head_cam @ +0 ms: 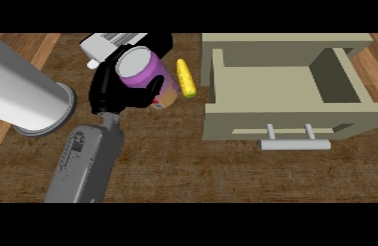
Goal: Pick up the can, place it into the drawer and close the drawer
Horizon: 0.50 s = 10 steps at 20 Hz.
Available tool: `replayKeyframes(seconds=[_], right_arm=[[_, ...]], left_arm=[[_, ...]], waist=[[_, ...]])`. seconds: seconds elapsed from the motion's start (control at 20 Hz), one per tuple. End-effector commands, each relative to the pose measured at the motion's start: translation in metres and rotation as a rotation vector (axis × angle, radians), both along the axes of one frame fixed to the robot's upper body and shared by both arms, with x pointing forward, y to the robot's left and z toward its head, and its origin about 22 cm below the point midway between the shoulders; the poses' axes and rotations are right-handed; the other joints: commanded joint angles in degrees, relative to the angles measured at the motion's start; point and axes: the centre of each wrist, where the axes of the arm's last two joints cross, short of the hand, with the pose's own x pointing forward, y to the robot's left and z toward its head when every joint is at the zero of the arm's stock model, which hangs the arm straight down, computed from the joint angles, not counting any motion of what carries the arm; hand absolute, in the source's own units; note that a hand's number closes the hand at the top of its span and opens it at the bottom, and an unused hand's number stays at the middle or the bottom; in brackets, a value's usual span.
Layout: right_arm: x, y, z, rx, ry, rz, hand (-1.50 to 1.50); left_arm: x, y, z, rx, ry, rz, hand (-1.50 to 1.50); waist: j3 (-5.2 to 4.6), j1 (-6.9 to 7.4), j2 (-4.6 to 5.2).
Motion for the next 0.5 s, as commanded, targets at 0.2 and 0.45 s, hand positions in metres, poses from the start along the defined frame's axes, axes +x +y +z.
replayKeyframes(seconds=[0.2, 0.45], right_arm=[[0.001, -0.008, -0.006, 0.013, -0.003, 0.018, -1.50], [0.011, 0.007, -0.007, -0.002, 0.005, 0.013, -1.50]], left_arm=[[0.010, -0.051, 0.051, 0.038, -0.039, 0.004, 1.50], [0.020, -0.071, 0.073, 0.037, -0.026, -0.006, 1.50]], waist=[[0.00, -0.55, 0.18], [0.00, -0.53, 0.22]])
